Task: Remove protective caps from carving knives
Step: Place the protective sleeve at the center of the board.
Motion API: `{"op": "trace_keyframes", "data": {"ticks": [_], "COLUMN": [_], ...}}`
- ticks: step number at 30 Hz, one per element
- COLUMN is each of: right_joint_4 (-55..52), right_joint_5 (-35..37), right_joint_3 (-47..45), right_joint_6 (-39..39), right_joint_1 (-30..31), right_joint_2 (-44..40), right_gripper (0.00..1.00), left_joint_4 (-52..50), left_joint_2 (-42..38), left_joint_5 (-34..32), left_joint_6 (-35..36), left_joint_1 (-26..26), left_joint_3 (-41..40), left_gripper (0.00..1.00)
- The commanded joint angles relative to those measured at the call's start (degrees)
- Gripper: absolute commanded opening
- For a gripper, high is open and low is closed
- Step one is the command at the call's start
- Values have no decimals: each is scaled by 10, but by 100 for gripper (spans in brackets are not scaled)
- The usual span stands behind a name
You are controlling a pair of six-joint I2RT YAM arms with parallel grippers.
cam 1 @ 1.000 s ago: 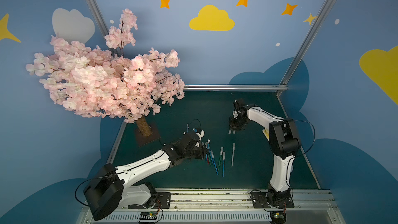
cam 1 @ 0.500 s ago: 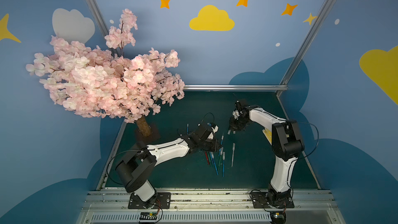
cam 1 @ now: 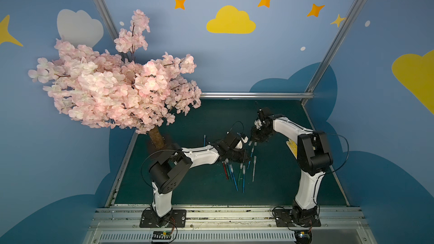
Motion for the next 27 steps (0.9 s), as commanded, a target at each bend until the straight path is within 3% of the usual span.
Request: {"op": "trace_keyframes", "data": {"ticks": [1,15,27], "right_joint_4": [-2,0,-12], "right_joint_5": [-9,1,20], "right_joint_3": [-6,-29,-61], "right_joint_6": [-7,-11,-26], "right_joint_1": [-3,-4,-5], "right_joint_2": [-24,-40,-116], "right_gripper": [23,23,25], "left_joint_4": [3,10,-59], "left_joint_2": [17,68,-30], "left_joint_5": [11,4,-38], "left_joint_6": [6,-8,35], "left_joint_1": [0,24,42], "left_joint_3": [19,55,-11], "left_gripper": [7,7,7]}}
